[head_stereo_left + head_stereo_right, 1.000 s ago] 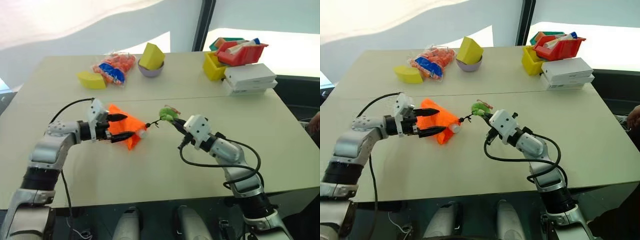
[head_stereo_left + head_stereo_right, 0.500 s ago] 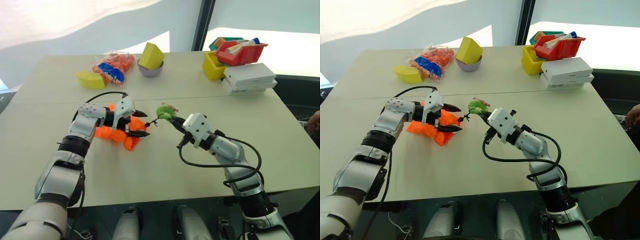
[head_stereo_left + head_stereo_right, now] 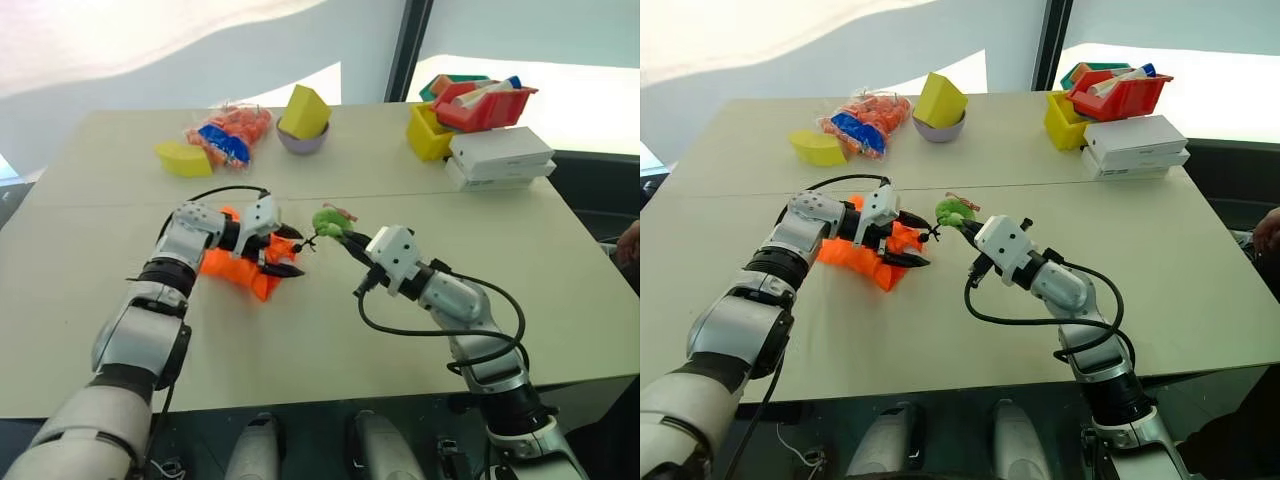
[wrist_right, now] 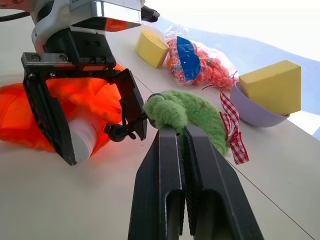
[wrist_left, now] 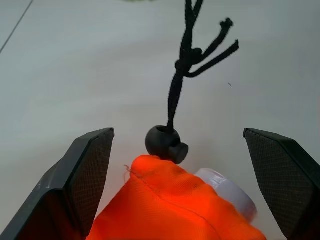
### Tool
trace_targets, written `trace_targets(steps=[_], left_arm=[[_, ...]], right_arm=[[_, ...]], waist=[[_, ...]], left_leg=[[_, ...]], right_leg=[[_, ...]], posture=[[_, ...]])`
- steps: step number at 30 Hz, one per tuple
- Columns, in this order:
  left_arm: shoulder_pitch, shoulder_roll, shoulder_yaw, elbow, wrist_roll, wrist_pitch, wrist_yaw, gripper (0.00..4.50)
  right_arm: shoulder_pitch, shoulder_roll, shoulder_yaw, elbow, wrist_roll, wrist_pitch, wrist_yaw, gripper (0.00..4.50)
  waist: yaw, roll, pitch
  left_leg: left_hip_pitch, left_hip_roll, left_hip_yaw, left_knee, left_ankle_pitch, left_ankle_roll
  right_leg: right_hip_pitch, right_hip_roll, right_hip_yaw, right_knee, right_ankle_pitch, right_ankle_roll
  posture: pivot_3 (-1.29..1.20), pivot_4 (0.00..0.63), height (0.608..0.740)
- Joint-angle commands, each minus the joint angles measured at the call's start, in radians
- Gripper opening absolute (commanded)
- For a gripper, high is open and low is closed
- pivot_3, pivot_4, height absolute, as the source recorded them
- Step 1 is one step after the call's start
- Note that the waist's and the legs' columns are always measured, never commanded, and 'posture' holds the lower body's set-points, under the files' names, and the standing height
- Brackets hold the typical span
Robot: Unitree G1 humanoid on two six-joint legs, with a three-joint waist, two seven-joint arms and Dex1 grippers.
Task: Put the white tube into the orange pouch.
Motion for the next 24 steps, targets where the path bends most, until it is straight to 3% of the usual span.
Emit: trace_targets(steps=[1, 10, 13, 20, 24], left_arm=[[-0.036, 0.000, 0.044, 0.013, -0.016, 0.021, -0.009, 4.42], [-0.028, 0.005, 0.047, 0.019, 0.011, 0.007, -0.023, 4.42], [-0.027, 0.003, 0.050, 0.018, 0.011, 0.009, -0.029, 3.67], [-0.018, 0.003, 0.049, 0.013, 0.017, 0.013, -0.034, 0.27], [-0.005, 0.005, 0.046, -0.003, 0.024, 0.010, -0.025, 0.20]], right_arm=[[-0.009, -0.005, -0.009, -0.047, 0.004, -0.017, -0.005, 0.00], [-0.018, 0.001, -0.008, -0.036, 0.000, -0.024, -0.006, 0.00], [-0.018, 0.001, -0.008, -0.037, -0.001, -0.024, -0.006, 0.00], [-0.019, 0.003, -0.008, -0.043, -0.001, -0.021, -0.009, 0.00], [-0.020, 0.003, -0.010, -0.040, -0.003, -0.022, -0.012, 0.00]], waist=[[-0.001, 0.000, 0.000], [0.000, 0.000, 0.000], [0.000, 0.000, 0.000], [0.000, 0.000, 0.000], [0.000, 0.000, 0.000]], left_leg=[[0.000, 0.000, 0.000, 0.000, 0.000, 0.000], [0.000, 0.000, -0.001, 0.000, 0.000, 0.000], [0.000, 0.000, -0.001, 0.000, 0.000, 0.000], [0.000, 0.000, -0.001, 0.000, 0.000, 0.000], [0.000, 0.000, -0.001, 0.000, 0.000, 0.000]], right_leg=[[0.000, 0.000, 0.000, 0.000, 0.000, 0.000], [0.000, 0.000, 0.000, 0.000, 0.000, 0.000], [0.000, 0.000, 0.000, 0.000, 0.000, 0.000], [0.000, 0.000, 0.000, 0.001, 0.000, 0.000], [0.000, 0.000, 0.000, 0.001, 0.000, 0.000]], posture=[[0.00, 0.150, 0.740], [0.00, 0.150, 0.740], [0.00, 0.150, 0.740], [0.00, 0.150, 0.740], [0.00, 0.150, 0.740]])
